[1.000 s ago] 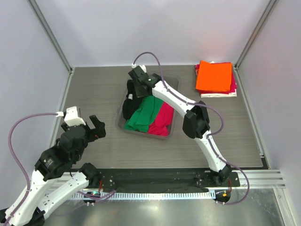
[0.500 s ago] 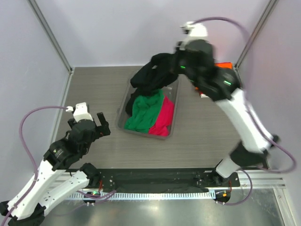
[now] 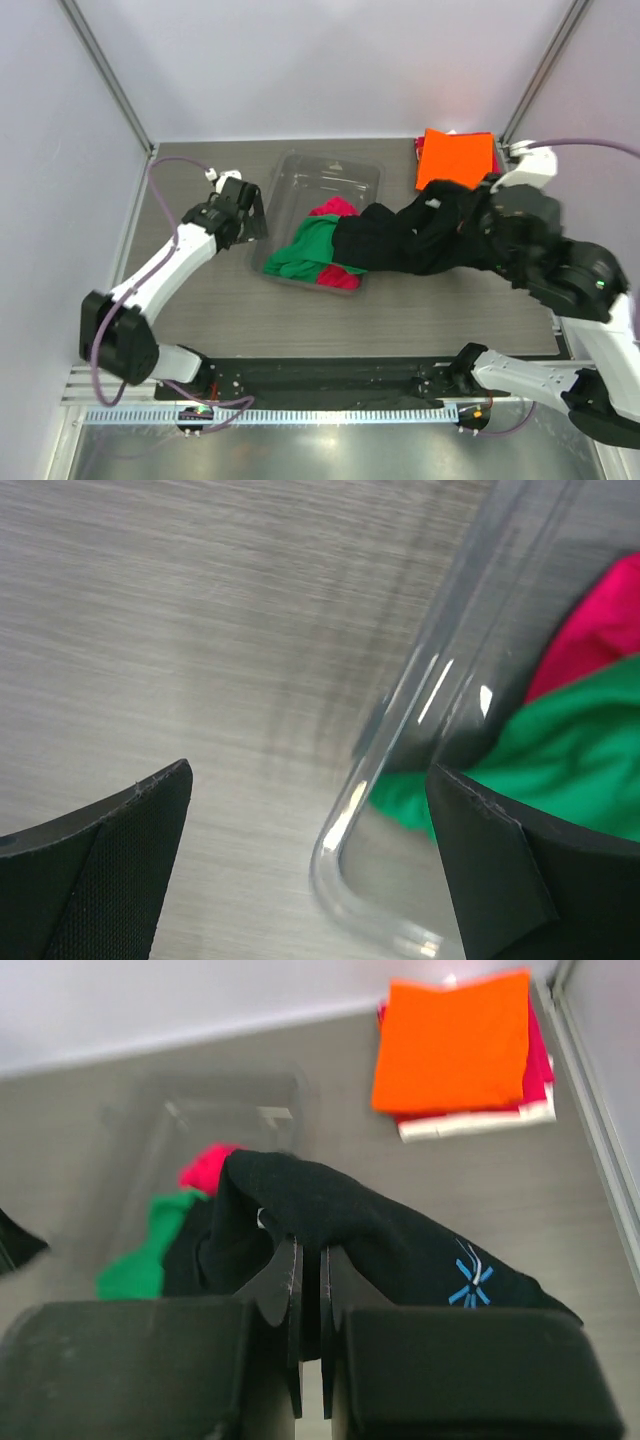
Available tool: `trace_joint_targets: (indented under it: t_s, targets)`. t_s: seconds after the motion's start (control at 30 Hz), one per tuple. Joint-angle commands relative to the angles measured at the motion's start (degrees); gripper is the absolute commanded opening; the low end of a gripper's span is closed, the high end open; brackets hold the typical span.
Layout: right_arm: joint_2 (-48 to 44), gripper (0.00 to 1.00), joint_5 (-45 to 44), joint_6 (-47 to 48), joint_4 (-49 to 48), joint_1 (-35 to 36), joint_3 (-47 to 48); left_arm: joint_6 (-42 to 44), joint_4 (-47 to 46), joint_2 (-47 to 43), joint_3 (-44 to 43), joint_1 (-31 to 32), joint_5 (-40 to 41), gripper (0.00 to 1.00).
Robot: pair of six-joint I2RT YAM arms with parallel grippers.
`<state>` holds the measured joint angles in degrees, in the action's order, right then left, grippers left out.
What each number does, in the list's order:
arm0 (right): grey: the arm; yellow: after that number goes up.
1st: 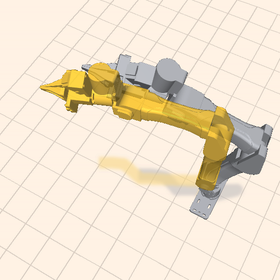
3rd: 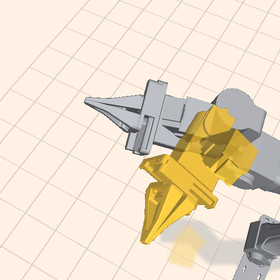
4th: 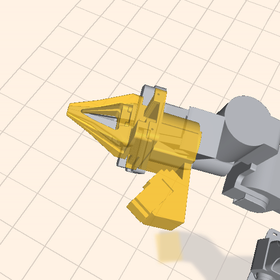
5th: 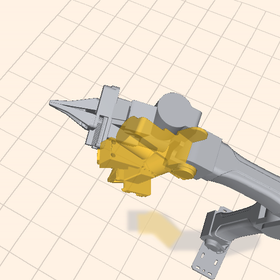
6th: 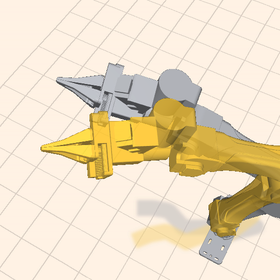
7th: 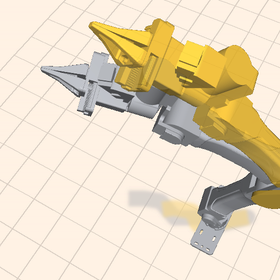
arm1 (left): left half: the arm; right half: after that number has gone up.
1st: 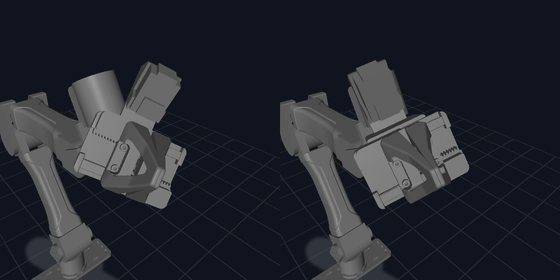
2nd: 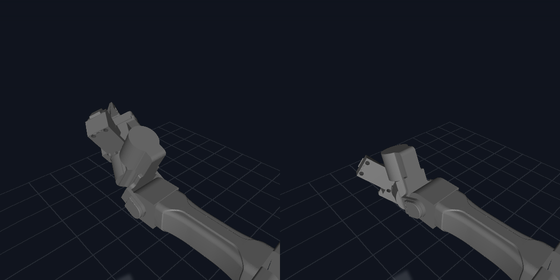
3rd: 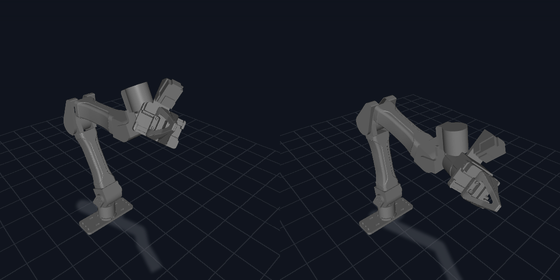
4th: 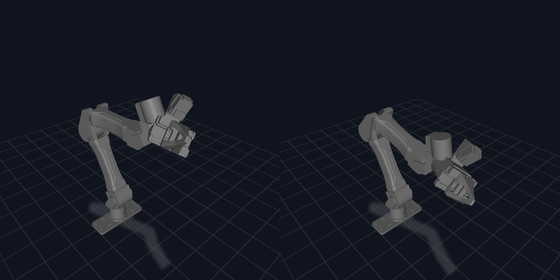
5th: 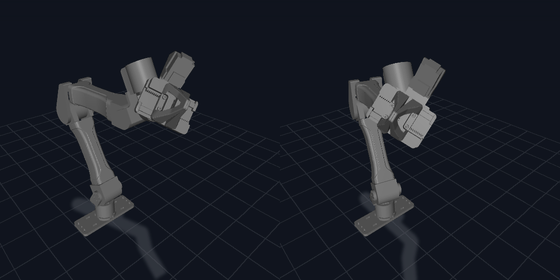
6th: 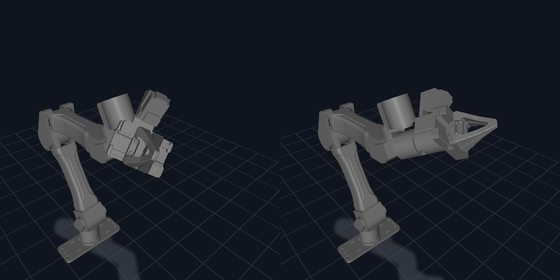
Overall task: Fold and stack the t-shirts
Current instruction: Move the tshirt to the center of the board
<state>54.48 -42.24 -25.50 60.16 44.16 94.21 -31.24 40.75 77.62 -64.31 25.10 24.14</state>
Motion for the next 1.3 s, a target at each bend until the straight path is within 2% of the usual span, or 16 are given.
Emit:
trace_joint_targets:
  t_s: [0.0, 0.07, 0.17, 0.2, 0.27, 0.3, 0.4, 0.43, 0.73, 0.77, 0.8, 0.83, 0.9, 1.07, 1.17, 1.27]
  targets:
    - [-2.9, 0.01, -1.2, -5.5, 2.2, 0.2, -3.0, 3.3, -5.6, 10.5, -5.2, -2.6, -6.8, 1.0]
    - [-4.9, 0.01, -0.7, -6.0, 3.5, 0.2, -5.0, 3.6, -5.6, 15.8, -9.2, -3.6, -8.9, 1.0]
    - [-6.4, 0.01, -2.2, -7.1, 6.0, 0.2, -6.1, 4.1, -4.9, 26.1, -14.6, -3.9, -13.7, 0.86]
    - [-7.0, 0.01, -2.9, -7.3, 7.0, 0.1, -6.7, 4.1, -4.7, 29.7, -16.9, -4.1, -14.4, 0.69]
    - [-7.8, 0.01, -2.6, -8.0, 7.6, 0.1, -7.8, 3.2, -2.2, 32.8, -19.3, -4.4, -12.3, 0.49]
    - [-8.5, 0.01, -2.2, -8.5, 8.1, 0.1, -8.1, 3.0, -0.9, 33.9, -21.5, -4.8, -11.0, 0.26]
    - [-9.6, 0.01, -0.5, -10.1, 9.0, 0.2, -9.3, 3.8, 2.3, 35.6, -23.2, -7.5, -5.3, 0.0]
    - [-9.9, 0.01, 0.4, -10.4, 9.1, 0.2, -9.7, 4.5, 3.0, 35.6, -23.8, -8.6, -3.9, 0.0]
    - [-9.6, 0.01, 2.9, -10.5, 9.4, 0.1, -10.8, 7.5, 10.0, 39.5, -33.6, -28.2, 5.0, 0.04]
    - [-9.4, 0.01, 3.2, -10.5, 9.5, 0.1, -10.4, 7.8, 11.4, 40.7, -35.6, -29.1, 5.8, 0.14]
    - [-9.4, 0.01, 3.7, -10.6, 9.8, 0.2, -10.2, 8.0, 13.0, 43.6, -40.5, -29.8, 7.2, 0.51]
    - [-9.5, 0.01, 4.0, -10.5, 10.0, 0.2, -10.1, 7.5, 17.2, 45.1, -43.1, -31.0, 9.6, 0.69]
    - [-9.7, 0.01, 4.7, -10.7, 10.4, 0.1, -10.2, 6.6, 19.8, 46.9, -49.0, -31.8, 10.7, 0.9]
    - [-10.7, 0.01, 4.6, -11.7, 10.7, 0.1, -11.9, 6.1, 23.6, 42.3, -54.7, -30.7, 13.5, 0.97]
    - [-11.2, 0.01, 5.1, -12.5, 9.4, 0.1, -14.3, 7.6, 21.8, 37.2, -55.0, -25.6, 11.5, 0.96]
    - [-11.6, 0.01, 6.6, -13.3, 8.0, 0.1, -17.0, 9.4, 19.7, 35.6, -55.3, -15.5, 6.3, 0.96]
